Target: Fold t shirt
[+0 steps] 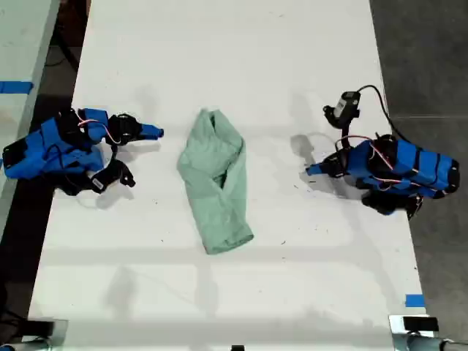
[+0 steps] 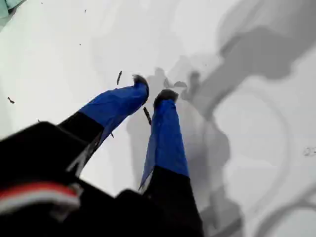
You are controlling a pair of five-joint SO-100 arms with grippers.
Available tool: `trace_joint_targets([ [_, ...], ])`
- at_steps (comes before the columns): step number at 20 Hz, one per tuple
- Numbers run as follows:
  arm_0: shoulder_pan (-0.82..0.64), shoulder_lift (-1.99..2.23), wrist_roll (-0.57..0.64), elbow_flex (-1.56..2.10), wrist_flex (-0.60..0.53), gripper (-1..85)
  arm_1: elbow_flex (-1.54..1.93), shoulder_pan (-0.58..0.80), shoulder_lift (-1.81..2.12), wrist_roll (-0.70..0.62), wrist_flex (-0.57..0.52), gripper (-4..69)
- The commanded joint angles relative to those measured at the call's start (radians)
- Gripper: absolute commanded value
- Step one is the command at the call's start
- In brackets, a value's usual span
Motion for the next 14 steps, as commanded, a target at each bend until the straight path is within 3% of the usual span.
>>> trace_joint_targets([
  [1, 0.255, 0.015, -0.192, 0.040, -0.008, 2.3, 0.055, -0.173, 0.009, 0.426, -0.009, 1.4],
  [2, 0.244, 0.015, -0.192, 0.040, -0.008, 7.8, 0.055, -0.166, 0.009, 0.420, -0.009, 1.2],
  [3, 0.235, 0.015, -0.189, 0.040, -0.011, 7.1, 0.055, -0.166, 0.009, 0.413, -0.009, 1.2],
  [4, 0.250, 0.015, -0.199, 0.040, -0.006, -0.3, 0.055, -0.163, 0.009, 0.410, -0.009, 1.2],
  [8, 0.341, 0.020, -0.249, 0.026, -0.071, -0.3, 0.008, -0.135, 0.008, 0.456, 0.055, 1.2],
  [10, 0.351, 0.003, -0.376, -0.095, 0.048, -0.3, -0.153, -0.141, -0.063, 0.477, 0.089, 1.2],
  [14, 0.420, -0.531, -0.502, -0.502, 0.086, -0.3, -0.692, -0.250, -0.776, 0.537, 0.092, 0.8],
])
